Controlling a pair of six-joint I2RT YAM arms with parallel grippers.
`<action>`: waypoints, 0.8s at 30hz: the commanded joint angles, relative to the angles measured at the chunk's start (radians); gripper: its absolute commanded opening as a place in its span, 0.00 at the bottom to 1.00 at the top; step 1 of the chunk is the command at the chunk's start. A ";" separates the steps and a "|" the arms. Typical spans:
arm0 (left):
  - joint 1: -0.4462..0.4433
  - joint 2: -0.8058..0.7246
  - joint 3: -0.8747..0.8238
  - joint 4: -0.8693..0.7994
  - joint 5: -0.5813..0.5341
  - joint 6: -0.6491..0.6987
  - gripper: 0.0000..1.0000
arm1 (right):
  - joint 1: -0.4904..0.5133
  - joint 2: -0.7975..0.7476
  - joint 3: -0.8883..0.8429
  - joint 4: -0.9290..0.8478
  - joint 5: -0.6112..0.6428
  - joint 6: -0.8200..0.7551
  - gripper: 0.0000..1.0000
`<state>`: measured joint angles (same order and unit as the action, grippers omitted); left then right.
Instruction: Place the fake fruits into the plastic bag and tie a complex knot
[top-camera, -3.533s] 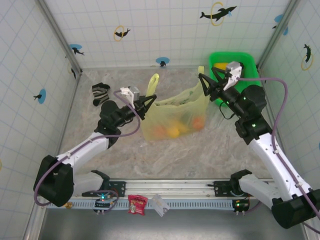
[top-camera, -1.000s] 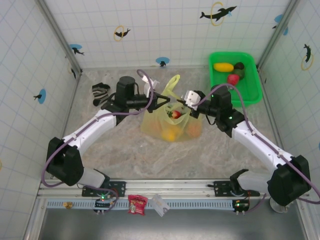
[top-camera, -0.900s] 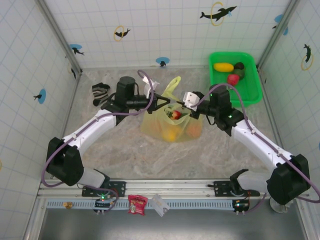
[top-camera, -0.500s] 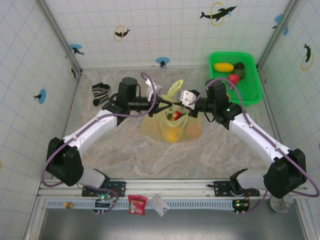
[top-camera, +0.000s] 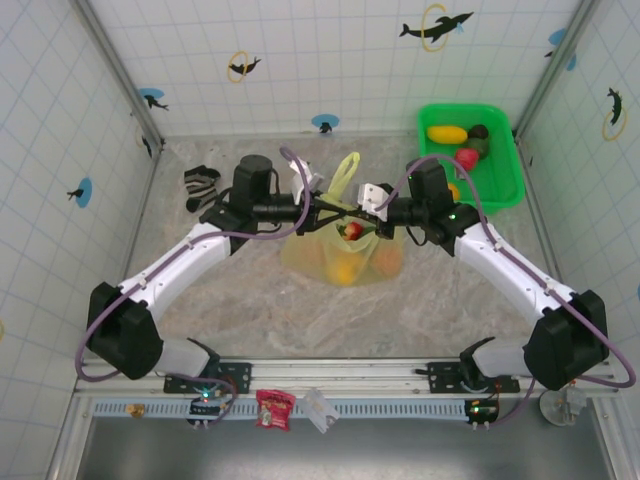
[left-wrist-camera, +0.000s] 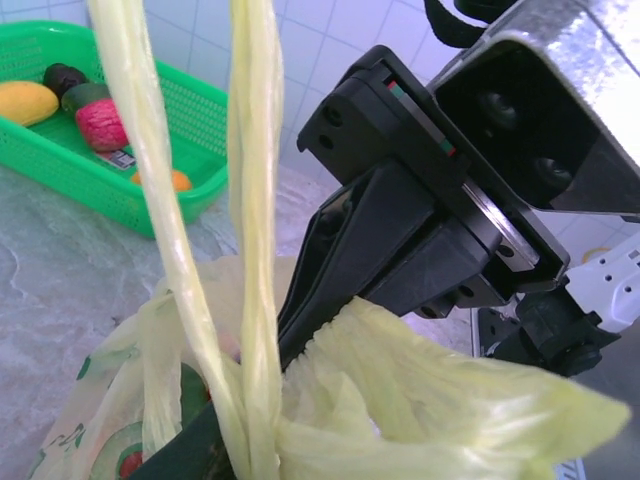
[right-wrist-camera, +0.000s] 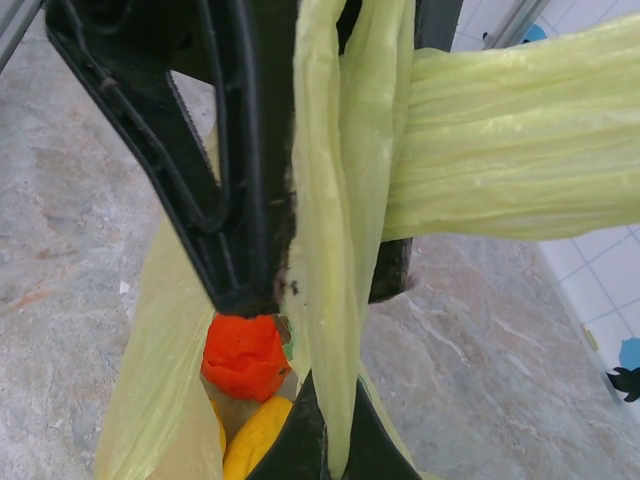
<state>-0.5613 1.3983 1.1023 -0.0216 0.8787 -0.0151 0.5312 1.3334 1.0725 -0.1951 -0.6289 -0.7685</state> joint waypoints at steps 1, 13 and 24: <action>-0.012 -0.019 -0.004 0.006 0.016 0.037 0.36 | 0.007 0.016 0.059 -0.018 -0.006 0.012 0.00; -0.020 -0.004 0.025 -0.002 0.005 0.043 0.27 | 0.013 0.029 0.098 -0.057 -0.002 0.008 0.00; -0.020 -0.050 -0.008 0.017 -0.024 0.096 0.00 | 0.014 0.012 0.087 -0.038 0.044 0.027 0.00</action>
<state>-0.5755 1.3933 1.1019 -0.0265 0.8520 0.0422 0.5407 1.3544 1.1301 -0.2447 -0.6205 -0.7597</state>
